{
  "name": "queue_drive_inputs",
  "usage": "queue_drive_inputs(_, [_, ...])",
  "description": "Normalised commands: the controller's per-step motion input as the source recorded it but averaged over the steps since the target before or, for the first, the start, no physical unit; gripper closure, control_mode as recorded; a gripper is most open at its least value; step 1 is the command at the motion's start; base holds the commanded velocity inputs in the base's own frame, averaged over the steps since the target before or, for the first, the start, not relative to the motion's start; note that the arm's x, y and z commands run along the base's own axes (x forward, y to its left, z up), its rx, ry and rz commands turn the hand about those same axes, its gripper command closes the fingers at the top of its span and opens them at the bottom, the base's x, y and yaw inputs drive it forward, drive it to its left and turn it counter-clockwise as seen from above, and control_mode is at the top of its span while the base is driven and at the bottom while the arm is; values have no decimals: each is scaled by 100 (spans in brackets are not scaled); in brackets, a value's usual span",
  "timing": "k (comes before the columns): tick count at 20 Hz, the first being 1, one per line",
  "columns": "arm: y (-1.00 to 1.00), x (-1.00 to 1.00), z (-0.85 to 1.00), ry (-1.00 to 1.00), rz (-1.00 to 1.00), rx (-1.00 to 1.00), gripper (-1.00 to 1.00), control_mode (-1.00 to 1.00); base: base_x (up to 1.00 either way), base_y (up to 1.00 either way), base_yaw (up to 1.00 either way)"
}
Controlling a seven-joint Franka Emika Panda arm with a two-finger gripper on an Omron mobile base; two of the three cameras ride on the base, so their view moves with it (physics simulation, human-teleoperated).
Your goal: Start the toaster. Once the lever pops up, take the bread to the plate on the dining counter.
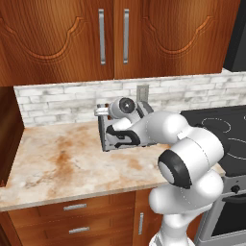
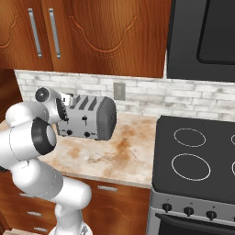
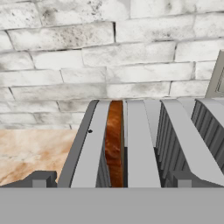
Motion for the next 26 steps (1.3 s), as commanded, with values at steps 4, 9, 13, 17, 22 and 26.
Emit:
queue_drive_inputs(4, [0,0,0,0,0,0,-100,-100,0,0,0])
queue_drive_inputs(9, [0,0,0,0,0,0,-100,-100,0,0,0])
queue_drive_inputs(13, [0,0,0,0,0,0,-100,-100,0,0,0])
queue_drive_inputs(17, [0,0,0,0,0,0,-100,-100,0,0,0])
queue_drive_inputs(22, [0,0,0,0,0,0,-100,-100,0,0,0])
queue_drive_inputs(26, [0,0,0,0,0,0,-100,-100,0,0,0])
